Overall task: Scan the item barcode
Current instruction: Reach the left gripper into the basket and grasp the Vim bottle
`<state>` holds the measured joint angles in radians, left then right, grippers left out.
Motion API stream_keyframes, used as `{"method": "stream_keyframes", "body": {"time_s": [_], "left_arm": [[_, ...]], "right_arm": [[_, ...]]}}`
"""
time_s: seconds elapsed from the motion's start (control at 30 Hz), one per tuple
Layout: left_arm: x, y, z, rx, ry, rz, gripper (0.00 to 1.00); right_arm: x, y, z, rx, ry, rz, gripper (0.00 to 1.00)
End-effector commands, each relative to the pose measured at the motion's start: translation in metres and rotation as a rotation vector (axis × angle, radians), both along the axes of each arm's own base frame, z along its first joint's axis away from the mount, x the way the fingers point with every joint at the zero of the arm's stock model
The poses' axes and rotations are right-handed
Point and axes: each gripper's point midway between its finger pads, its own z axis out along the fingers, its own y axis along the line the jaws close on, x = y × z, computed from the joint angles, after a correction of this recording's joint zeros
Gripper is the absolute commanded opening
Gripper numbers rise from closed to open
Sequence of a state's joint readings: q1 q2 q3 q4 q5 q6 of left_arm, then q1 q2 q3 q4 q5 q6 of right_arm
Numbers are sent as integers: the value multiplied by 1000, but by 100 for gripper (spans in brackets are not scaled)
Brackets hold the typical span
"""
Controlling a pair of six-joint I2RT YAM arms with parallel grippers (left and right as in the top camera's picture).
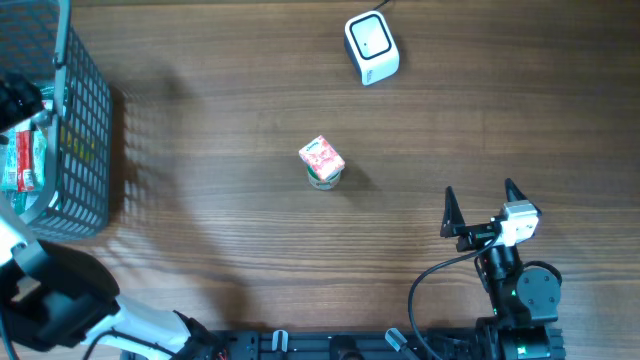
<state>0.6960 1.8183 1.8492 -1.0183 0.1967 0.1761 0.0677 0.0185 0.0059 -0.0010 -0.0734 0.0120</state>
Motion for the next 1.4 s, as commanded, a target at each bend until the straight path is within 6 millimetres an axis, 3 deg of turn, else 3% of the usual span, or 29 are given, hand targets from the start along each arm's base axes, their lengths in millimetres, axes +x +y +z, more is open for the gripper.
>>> {"method": "stream_keyframes", "body": {"time_s": [0.0,0.47,0.67,0.77,0.9,0.97,1.03,1.23,1.37], "left_arm": [[3,-1,-28,-50,54,-39,95],[15,-4,-96,-171,144,-107,87],[18,0,-112,-182,160,-105,62],[20,1,-110,-173,151,-105,38],[22,2,-103,-160,136,-104,35],[24,4,-90,-137,109,-102,34],[28,8,-63,-89,53,-97,34],[30,9,65,65,-221,-14,34],[9,-12,157,92,-457,86,33]], "right_arm": [[0,-2,0,-11,-4,-13,100],[0,-2,0,-11,-4,-13,100],[0,-2,0,-11,-4,-13,100],[0,-2,0,-11,-4,-13,100],[0,-2,0,-11,-4,-13,100],[0,-2,0,-11,-4,-13,100],[0,-2,0,-11,-4,-13,100],[0,-2,0,-11,-4,-13,100],[0,-2,0,-11,-4,-13,100]]}}
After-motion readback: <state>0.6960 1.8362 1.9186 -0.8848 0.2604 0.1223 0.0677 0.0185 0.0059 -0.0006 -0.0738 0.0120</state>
